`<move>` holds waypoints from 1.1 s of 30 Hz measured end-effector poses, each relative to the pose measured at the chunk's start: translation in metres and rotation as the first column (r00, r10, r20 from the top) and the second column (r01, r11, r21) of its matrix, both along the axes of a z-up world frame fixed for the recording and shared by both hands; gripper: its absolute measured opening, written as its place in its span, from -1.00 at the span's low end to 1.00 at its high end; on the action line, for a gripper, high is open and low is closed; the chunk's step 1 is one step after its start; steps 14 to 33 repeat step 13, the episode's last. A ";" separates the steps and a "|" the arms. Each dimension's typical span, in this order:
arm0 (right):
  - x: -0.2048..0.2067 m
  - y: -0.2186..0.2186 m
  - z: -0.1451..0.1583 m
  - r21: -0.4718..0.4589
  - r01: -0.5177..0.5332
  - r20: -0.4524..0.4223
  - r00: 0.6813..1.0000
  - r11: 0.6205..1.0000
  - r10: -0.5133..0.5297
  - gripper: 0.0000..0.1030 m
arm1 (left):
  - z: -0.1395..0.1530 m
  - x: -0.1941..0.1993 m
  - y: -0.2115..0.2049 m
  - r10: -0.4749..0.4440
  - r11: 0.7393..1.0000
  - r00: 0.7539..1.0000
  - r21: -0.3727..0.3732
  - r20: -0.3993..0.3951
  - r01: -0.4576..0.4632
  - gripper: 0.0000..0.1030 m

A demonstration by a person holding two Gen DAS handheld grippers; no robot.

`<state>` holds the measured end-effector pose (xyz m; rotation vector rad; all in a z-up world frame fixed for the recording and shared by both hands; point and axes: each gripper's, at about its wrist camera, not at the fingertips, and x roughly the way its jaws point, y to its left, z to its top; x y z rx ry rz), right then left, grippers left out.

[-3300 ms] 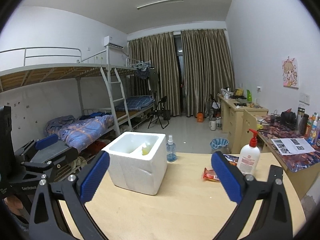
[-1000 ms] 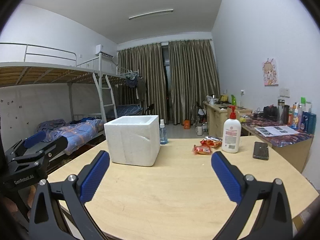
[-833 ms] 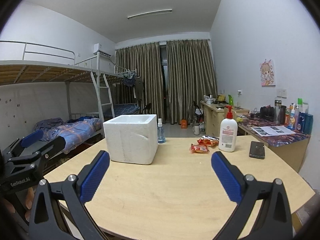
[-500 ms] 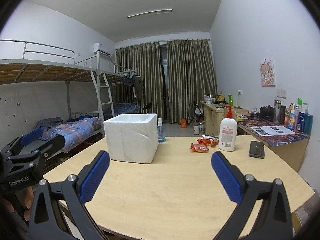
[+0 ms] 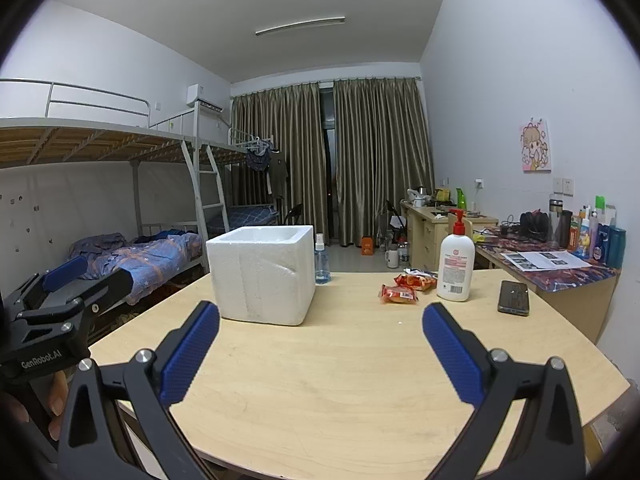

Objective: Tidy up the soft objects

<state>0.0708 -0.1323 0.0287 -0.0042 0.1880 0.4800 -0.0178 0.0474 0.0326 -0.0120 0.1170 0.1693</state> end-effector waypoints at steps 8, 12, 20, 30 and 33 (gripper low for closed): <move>0.002 -0.001 -0.001 -0.003 0.000 -0.002 1.000 1.000 0.000 0.99 | -0.002 0.000 0.001 -0.003 1.000 1.000 0.000 -0.002 0.003 1.00; 0.003 -0.001 -0.002 -0.001 0.003 -0.005 1.000 1.000 -0.003 0.99 | -0.002 -0.001 0.001 0.000 1.000 1.000 0.002 0.000 0.000 1.00; 0.003 -0.001 -0.002 -0.003 0.002 -0.006 1.000 1.000 -0.002 0.99 | -0.002 -0.001 0.001 -0.007 1.000 1.000 0.001 -0.003 0.007 1.00; 0.003 -0.001 -0.002 -0.003 0.002 -0.006 1.000 1.000 -0.002 0.99 | -0.002 -0.001 0.001 -0.007 1.000 1.000 0.001 -0.003 0.007 1.00; 0.003 -0.001 -0.002 -0.003 0.002 -0.006 1.000 1.000 -0.002 0.99 | -0.002 -0.001 0.001 -0.007 1.000 1.000 0.001 -0.003 0.007 1.00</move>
